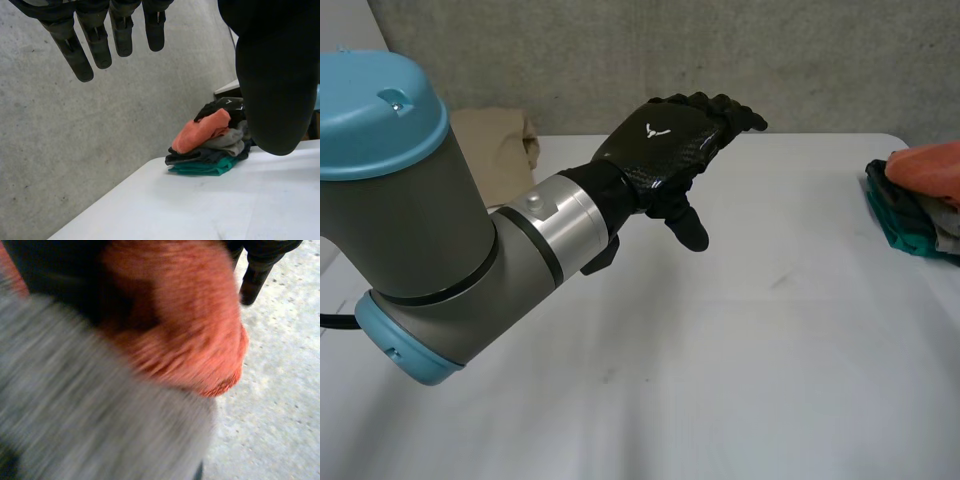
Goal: Fold the laundry.
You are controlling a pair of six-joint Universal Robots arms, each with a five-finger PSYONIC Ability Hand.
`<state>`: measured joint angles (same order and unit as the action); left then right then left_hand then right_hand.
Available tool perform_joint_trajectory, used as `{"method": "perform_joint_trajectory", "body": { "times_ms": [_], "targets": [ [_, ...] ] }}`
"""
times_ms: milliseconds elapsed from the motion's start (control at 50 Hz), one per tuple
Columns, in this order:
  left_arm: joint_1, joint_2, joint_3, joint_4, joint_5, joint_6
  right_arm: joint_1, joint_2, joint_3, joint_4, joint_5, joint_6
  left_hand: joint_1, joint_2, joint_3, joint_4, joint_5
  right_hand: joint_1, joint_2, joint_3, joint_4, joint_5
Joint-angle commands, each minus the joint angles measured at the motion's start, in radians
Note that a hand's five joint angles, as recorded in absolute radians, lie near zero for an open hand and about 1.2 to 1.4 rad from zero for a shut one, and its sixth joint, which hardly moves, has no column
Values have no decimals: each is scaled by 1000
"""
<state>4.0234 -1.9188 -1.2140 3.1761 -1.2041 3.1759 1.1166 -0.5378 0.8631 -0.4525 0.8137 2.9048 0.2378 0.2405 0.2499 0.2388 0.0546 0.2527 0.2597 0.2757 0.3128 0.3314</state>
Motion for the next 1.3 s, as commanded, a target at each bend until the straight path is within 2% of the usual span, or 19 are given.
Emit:
{"method": "perform_joint_trajectory", "body": {
  "times_ms": [20,100,180,200,260,280,320,340,400,500,560,600,620,640,720,780,940,1160,1300],
  "targets": [
    [-20,12,13,1,0,-2,3,-226,102,176,55,42,2,-1,-10,1,11,-78,-85,-101,-138,-331],
    [-37,23,13,-1,0,-2,-4,-355,119,314,82,76,-1,-3,-13,-2,8,-78,-85,-101,-138,-331],
    [-44,41,5,-1,1,-4,-50,-430,111,486,189,47,-4,-6,-16,-5,5,-78,-85,-101,-138,-331],
    [-46,44,4,-1,1,-4,-85,-444,99,555,255,7,-4,-6,-16,-5,5,-78,-85,-101,-138,-331],
    [-46,53,5,1,0,-5,-132,-461,50,632,361,-109,-4,-6,-16,-5,5,-78,-85,-101,-138,-331],
    [-46,55,8,2,0,-7,-147,-473,6,661,446,-224,-4,-6,-16,-5,5,-78,-85,-101,-138,-331],
    [-43,57,21,7,-2,-7,-146,-478,-36,654,517,-307,5,2,-7,4,14,-78,-85,-101,-138,-331],
    [-43,61,30,13,-2,-8,-144,-481,-88,617,598,-367,8,5,-4,7,17,-78,-85,-101,-138,-331],
    [-32,83,86,63,-40,-5,-117,-479,-147,514,663,-371,8,5,-4,7,17,-78,-85,-101,-138,-331],
    [20,93,203,127,-178,-1,24,-575,-101,261,638,-242,-7,-9,-19,-8,2,-78,-85,-101,-138,-331],
    [124,83,274,130,-245,18,89,-662,-4,175,605,-193,-7,-9,-19,-8,2,-78,-85,-101,-138,-331],
    [189,74,298,128,-256,32,173,-705,111,103,543,-168,5,2,-7,4,14,-78,-85,-101,-138,-331],
    [256,55,315,128,-265,56,204,-712,152,77,513,-165,14,11,2,13,22,-78,-85,-101,-138,-331],
    [290,43,321,127,-267,70,269,-725,234,27,452,-164,14,11,2,13,22,-78,-85,-101,-138,-331],
    [417,-46,327,127,-273,154,424,-751,419,-28,363,-173,14,11,2,13,22,-78,-85,-101,-138,-331],
    [485,-149,321,123,-261,231,483,-754,511,-25,348,-186,14,11,2,13,22,-78,-85,-101,-138,-331],
    [575,-448,361,148,-229,390,535,-731,758,15,348,-291,2,-1,-10,1,11,-78,-85,-101,-138,-331],
    [611,-781,563,312,-77,411,574,-705,930,25,351,-384,2,-1,-10,1,11,-78,-85,-101,-138,-331],
    [614,-940,720,332,-60,433,566,-705,991,25,351,-386,14,11,2,13,22,-78,-85,-101,-138,-331]
  ]
}}
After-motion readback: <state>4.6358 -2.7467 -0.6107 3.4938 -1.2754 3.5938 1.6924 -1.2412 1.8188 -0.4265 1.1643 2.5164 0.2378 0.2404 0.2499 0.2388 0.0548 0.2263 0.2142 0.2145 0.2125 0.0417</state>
